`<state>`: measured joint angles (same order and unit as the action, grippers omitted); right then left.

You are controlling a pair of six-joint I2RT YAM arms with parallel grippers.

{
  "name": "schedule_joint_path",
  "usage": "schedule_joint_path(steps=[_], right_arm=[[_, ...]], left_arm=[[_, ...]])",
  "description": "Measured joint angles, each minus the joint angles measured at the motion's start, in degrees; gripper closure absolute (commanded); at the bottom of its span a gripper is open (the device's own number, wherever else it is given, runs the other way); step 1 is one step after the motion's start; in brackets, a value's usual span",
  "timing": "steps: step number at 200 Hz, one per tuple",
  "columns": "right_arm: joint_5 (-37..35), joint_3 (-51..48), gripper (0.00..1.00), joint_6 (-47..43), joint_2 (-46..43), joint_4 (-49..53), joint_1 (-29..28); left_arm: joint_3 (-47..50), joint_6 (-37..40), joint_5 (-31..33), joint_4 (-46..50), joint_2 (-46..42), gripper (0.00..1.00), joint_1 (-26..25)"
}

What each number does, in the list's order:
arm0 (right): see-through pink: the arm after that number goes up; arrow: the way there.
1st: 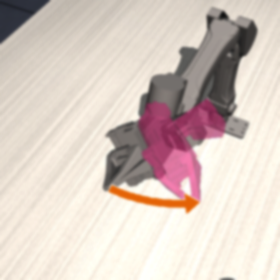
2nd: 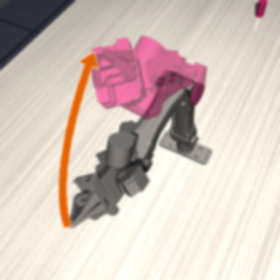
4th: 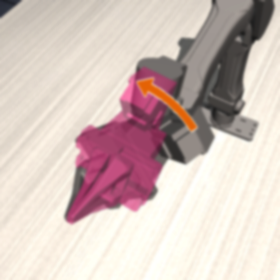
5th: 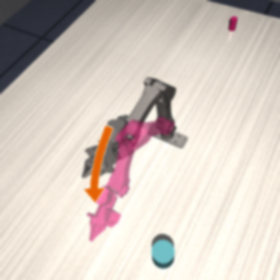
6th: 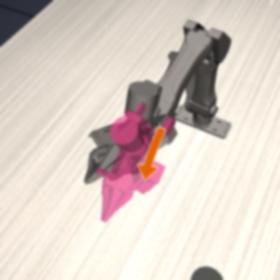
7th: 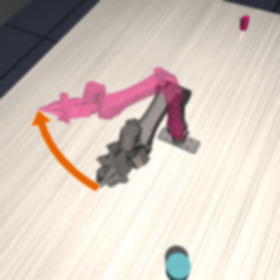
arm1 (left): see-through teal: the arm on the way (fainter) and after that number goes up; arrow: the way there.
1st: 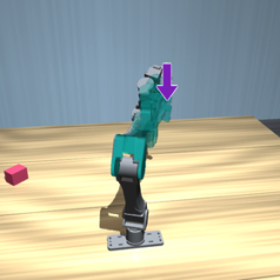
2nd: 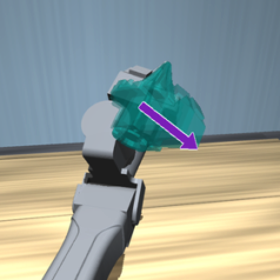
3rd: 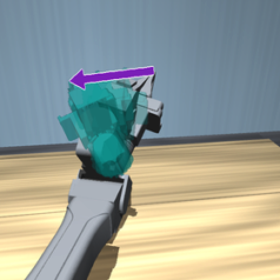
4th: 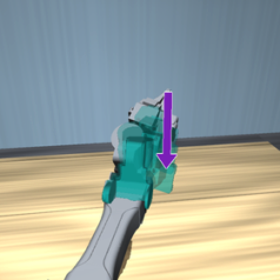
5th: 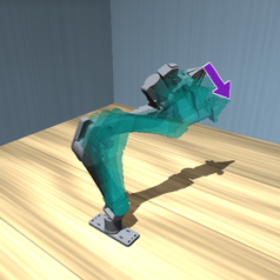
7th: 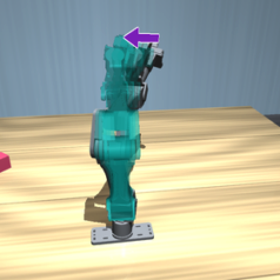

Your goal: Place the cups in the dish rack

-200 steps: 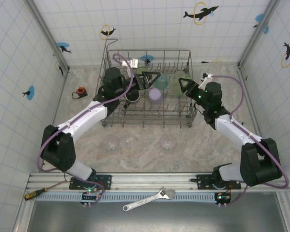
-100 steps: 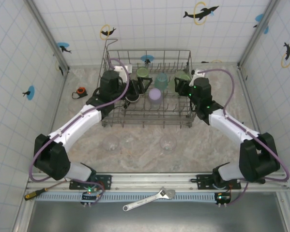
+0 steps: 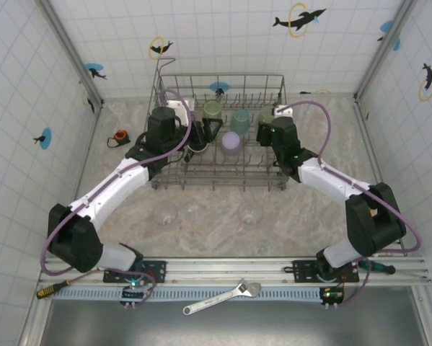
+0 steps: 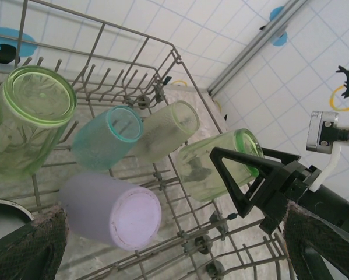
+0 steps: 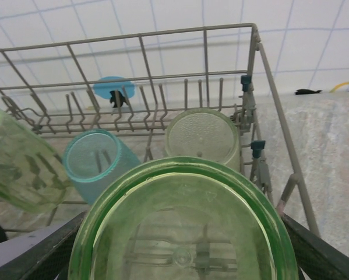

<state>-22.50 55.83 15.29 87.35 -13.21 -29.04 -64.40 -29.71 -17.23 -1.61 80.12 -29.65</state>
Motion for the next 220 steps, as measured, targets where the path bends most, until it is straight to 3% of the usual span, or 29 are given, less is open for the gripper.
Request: schedule_joint_path(steps=[57, 220], right_arm=[[-3.58, 2.29, 0.47, -2.05, 2.99, 0.22, 0.00], [-2.25, 3.76, 0.46, -0.57, 13.29, 0.28, -0.09]], left_arm=[[0.28, 1.22, 0.20, 0.33, 0.00, 0.03, 0.15], [0.85, 1.88, 0.66, 1.18, 0.02, 0.02, 0.52]])
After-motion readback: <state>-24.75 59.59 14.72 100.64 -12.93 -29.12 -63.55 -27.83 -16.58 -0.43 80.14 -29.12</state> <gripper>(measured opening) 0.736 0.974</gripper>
